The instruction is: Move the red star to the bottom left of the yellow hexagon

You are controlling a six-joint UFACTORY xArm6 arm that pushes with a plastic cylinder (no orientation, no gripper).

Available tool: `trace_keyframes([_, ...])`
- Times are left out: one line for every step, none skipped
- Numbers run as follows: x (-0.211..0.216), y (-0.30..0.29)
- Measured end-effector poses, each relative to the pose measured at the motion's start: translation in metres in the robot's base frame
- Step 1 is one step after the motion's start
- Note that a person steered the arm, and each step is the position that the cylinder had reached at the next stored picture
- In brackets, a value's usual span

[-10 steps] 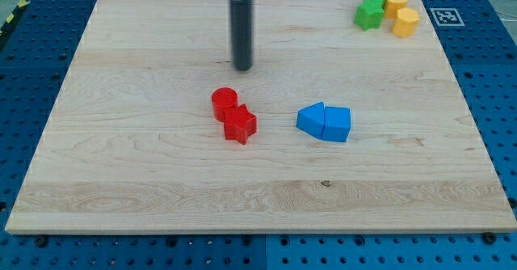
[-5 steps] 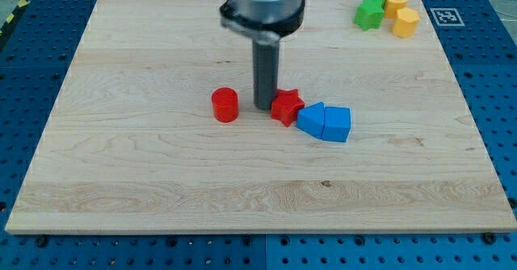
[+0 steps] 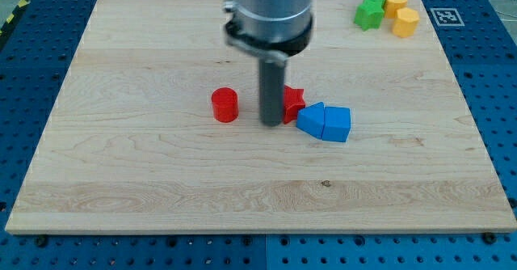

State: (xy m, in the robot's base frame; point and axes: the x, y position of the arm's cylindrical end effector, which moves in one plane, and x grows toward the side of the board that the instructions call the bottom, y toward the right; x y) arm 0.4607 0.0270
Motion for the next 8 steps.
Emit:
trace_keyframes([-0.056, 0.041])
trace_keyframes([-0.080, 0.062])
trace_keyframes([-0.046, 0.060])
trace_keyframes([-0.010, 0.059])
trace_keyframes([0.008, 0.057])
trace_keyframes([0.014, 0.072])
trace_keyframes([-0.016, 0.109])
trace_keyframes([-0.071, 0.143])
